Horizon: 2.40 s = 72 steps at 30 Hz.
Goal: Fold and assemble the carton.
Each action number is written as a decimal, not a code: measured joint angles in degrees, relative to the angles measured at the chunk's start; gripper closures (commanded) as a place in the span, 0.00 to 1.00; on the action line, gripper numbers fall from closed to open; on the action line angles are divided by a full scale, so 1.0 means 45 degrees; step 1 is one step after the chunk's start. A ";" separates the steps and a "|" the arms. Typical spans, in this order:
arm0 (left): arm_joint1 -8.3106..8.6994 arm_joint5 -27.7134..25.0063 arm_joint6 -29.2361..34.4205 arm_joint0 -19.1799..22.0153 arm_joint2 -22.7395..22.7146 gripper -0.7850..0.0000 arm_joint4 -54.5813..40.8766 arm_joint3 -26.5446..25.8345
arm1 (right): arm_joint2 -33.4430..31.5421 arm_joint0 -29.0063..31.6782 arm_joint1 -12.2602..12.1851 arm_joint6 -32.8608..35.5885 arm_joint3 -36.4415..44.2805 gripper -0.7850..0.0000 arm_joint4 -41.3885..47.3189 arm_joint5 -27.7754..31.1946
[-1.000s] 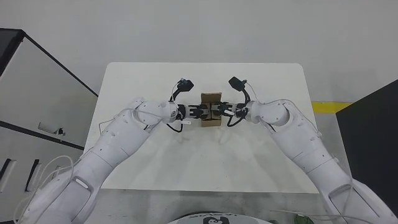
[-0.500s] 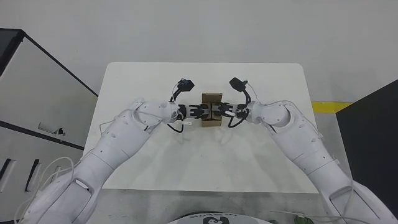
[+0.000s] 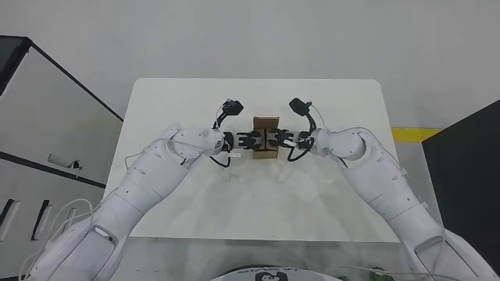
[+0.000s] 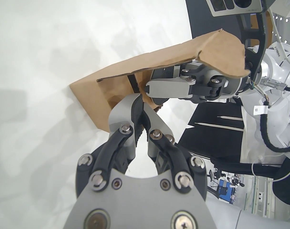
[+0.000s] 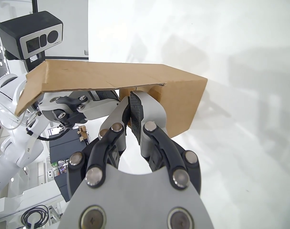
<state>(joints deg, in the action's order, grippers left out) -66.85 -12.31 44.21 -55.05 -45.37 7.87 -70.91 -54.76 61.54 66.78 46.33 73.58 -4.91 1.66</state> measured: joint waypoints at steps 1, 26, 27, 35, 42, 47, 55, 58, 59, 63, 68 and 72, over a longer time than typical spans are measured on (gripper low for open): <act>0.0012 -0.0056 0.0000 -0.0030 -0.0055 1.00 -0.0017 -0.0044 | -0.0068 0.0031 -0.0012 0.0033 0.0022 1.00 0.0086 0.0069; 0.1024 -0.1224 0.1543 -0.2430 -0.2579 1.00 0.0104 -0.3073 | -0.3529 0.1417 -0.0727 0.1876 0.1533 1.00 0.4482 0.3400; 0.1024 -0.1224 0.1543 -0.2429 -0.2580 1.00 0.0108 -0.3073 | -0.3532 0.1419 -0.0727 0.1868 0.1535 1.00 0.4491 0.3409; 0.1032 -0.1205 0.1188 -0.2602 -0.2632 1.00 0.0160 -0.3229 | -0.3544 0.1485 -0.0708 0.1582 0.1661 1.00 0.4714 0.3262; 0.1074 -0.1648 0.1256 -0.2918 -0.2644 0.00 -0.0089 -0.3568 | -0.3766 0.0803 -0.0703 0.1154 0.1577 0.00 0.4803 0.2974; 0.1043 -0.1677 0.1469 -0.2973 -0.2472 0.00 -0.0522 -0.3241 | -0.3220 -0.0288 -0.0547 0.1030 0.0487 0.00 0.4597 0.2684; 0.0771 -0.1685 0.0869 -0.2490 -0.1690 0.00 -0.0429 -0.2263 | -0.1258 -0.2352 0.0119 0.0787 -0.2628 0.00 0.4607 0.2529; 0.0684 -0.1744 0.0965 -0.2345 -0.1414 0.00 -0.0531 -0.2052 | -0.0490 -0.2997 0.0453 0.0642 -0.3783 0.00 0.4675 0.2682; 0.0667 -0.1752 0.1010 -0.2309 -0.1354 0.00 -0.0553 -0.1990 | -0.0285 -0.3168 0.0558 0.0629 -0.4092 0.00 0.4763 0.2742; 0.0616 -0.1858 0.1249 -0.2185 -0.1202 0.00 -0.0731 -0.1781 | 0.0562 -0.3835 0.1023 0.0879 -0.5231 0.00 0.5122 0.3096; 0.0590 -0.2186 0.1615 -0.2125 -0.1153 0.00 -0.1231 -0.1637 | 0.1250 -0.4327 0.1467 0.1306 -0.6177 0.00 0.5436 0.3541; 0.0497 -0.2257 0.1541 -0.1957 -0.0946 0.00 -0.1328 -0.1430 | 0.1543 -0.4549 0.1730 0.1579 -0.6872 0.00 0.5672 0.3855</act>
<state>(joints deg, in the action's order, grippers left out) -64.61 -22.46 51.14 -63.86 -49.63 1.90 -77.35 -47.81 41.07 74.56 53.44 42.65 20.62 19.00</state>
